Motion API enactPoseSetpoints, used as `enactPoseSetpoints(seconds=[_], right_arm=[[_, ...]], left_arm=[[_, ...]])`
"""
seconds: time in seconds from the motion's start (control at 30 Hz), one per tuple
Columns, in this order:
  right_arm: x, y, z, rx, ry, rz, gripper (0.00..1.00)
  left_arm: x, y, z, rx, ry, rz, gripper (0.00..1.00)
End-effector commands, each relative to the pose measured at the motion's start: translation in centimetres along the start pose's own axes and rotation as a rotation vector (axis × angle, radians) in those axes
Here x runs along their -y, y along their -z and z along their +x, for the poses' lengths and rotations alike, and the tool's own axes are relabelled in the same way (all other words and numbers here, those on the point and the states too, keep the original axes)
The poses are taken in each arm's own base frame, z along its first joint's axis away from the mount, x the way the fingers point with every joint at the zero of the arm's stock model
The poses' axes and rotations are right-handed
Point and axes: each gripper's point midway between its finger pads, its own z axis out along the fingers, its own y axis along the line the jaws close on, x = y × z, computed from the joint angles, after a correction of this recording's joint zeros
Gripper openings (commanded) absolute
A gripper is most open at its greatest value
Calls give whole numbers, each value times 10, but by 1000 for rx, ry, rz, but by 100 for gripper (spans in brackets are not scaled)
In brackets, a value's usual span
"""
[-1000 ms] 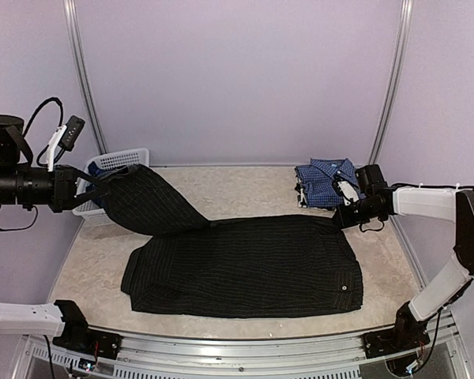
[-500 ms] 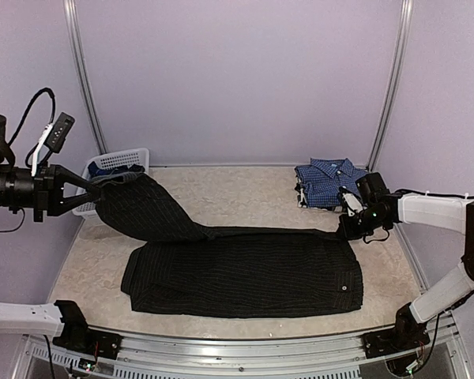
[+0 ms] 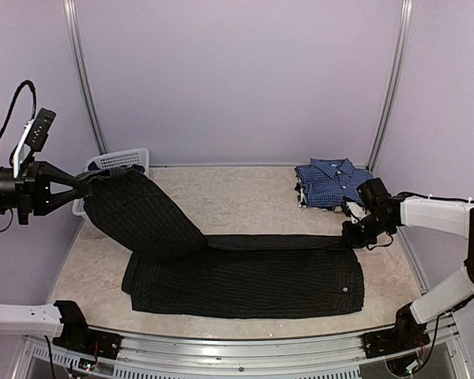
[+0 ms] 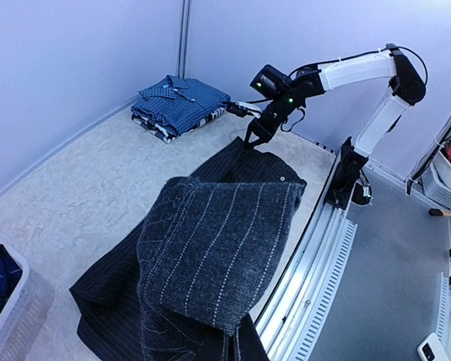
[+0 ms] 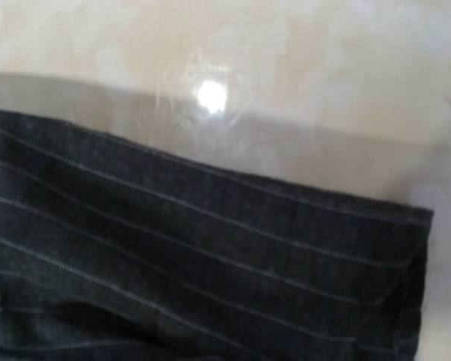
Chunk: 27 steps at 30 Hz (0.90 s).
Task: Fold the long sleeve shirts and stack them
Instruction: Fold the 1/3-folded shirt at the center of the board.
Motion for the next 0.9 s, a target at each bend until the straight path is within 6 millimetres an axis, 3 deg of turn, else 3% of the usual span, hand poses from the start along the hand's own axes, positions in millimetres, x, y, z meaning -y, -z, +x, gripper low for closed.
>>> enactPoseSetpoints(seconds=[0.0, 0.43, 0.7, 0.87], right_arm=[[-5, 11, 10, -7, -33, -13, 0], [-22, 15, 36, -79, -92, -51, 0], [-7, 7, 50, -139, -117, 30, 1], [1, 3, 51, -156, -117, 80, 12]], left_arm=[[-11, 9, -12, 39, -31, -81, 0], [-36, -3, -23, 42, -25, -208, 0], [-38, -6, -23, 34, -46, -212, 0], [-35, -6, -23, 37, -55, -198, 0]])
